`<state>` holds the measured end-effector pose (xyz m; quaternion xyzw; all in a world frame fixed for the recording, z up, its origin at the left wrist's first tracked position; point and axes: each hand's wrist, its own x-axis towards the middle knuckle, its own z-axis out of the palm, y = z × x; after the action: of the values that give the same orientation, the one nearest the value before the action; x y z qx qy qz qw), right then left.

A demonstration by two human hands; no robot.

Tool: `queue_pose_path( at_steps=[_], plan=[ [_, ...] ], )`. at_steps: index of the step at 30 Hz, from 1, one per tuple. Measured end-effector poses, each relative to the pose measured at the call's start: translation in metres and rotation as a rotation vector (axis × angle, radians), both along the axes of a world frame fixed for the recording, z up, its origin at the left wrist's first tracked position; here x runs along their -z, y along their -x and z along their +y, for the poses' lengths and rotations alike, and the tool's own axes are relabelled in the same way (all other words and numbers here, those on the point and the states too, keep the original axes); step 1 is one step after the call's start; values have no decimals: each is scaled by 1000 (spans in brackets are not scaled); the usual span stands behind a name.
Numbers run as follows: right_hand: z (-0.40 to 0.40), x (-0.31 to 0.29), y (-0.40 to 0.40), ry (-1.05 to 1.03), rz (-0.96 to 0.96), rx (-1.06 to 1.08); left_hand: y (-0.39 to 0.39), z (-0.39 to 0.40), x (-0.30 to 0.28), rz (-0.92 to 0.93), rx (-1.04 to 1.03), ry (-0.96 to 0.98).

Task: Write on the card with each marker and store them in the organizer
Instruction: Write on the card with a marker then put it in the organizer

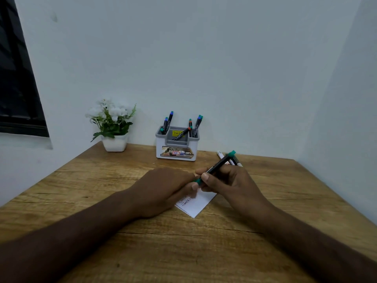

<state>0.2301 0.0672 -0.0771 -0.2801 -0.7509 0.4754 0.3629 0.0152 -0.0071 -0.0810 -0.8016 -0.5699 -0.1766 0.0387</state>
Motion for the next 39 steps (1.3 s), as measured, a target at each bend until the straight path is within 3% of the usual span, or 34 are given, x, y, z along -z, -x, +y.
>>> queue_pose_path(
  at_steps=[5, 12, 15, 20, 24, 28, 35, 39],
  plan=[
    [-5, 3, 5, 343, 224, -84, 5, 8, 5, -34, -43, -50],
    [-1, -8, 2, 583, 428, -82, 6, 14, 7, -28, -112, -3],
    [10, -14, -4, 500, 483, 34, 4, 11, 7, -32, -107, -1],
    [25, -5, -6, 295, 404, 263, 8, 7, 3, -89, -58, 54],
    [24, -1, -6, 250, 335, 218, 13, 3, -1, -18, 24, 105],
    [21, 4, -4, 261, 218, 115, 13, 5, 2, -84, 63, 141],
    [14, 4, 7, -51, -128, 117, 10, 9, 2, -137, 59, 163],
    [16, 7, 8, -100, -196, 178, 12, 11, 4, -133, 35, 174]
  ],
)
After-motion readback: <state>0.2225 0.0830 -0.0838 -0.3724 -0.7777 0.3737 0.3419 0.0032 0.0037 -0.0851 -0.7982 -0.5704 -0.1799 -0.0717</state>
